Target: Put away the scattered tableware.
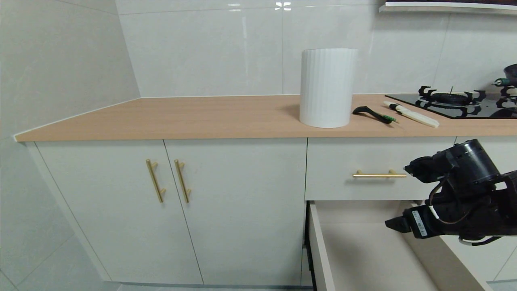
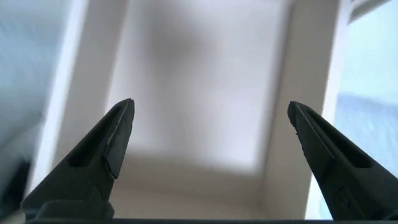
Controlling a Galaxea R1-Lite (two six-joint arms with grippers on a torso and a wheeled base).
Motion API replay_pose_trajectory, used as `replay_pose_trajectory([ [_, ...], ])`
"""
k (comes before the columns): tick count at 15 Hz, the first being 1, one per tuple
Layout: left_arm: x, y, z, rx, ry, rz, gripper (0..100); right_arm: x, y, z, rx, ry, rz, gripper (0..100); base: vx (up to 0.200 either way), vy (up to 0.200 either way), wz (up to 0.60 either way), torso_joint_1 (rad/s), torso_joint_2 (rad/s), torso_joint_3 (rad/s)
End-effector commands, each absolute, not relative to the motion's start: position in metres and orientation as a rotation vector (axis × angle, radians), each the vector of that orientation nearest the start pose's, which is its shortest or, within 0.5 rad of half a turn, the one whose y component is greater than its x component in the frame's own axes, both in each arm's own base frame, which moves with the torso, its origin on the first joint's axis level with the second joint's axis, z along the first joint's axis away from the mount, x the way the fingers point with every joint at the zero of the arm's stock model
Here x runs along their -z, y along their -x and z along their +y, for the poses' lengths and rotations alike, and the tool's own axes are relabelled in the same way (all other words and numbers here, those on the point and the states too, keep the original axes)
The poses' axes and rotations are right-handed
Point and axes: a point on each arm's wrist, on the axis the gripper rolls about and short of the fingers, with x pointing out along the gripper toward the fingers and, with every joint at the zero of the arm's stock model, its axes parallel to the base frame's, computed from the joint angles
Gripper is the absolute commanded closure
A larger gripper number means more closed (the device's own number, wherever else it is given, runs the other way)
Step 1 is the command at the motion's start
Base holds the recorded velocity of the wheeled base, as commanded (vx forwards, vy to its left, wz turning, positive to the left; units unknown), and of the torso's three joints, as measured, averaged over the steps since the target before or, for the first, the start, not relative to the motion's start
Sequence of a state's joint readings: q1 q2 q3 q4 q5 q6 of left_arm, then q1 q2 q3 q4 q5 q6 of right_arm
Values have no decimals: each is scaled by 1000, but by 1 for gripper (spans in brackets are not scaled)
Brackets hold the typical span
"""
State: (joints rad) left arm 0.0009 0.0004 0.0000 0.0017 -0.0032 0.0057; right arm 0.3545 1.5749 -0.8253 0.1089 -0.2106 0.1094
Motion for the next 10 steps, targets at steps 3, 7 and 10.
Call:
replay_pose_trajectory([
  [3, -75, 23, 0, 2, -5, 2, 0, -165, -228, 75, -77, 118, 786, 0, 0, 0, 0, 0, 0, 0],
  [7, -75, 23, 0, 2, -5, 2, 0, -167, -226, 74, -78, 119, 778, 0, 0, 0, 0, 41, -152, -105],
  [10, -75, 23, 0, 2, -6, 2, 0, -164, -226, 74, -78, 124, 790, 0, 0, 0, 0, 113, -318, -285],
])
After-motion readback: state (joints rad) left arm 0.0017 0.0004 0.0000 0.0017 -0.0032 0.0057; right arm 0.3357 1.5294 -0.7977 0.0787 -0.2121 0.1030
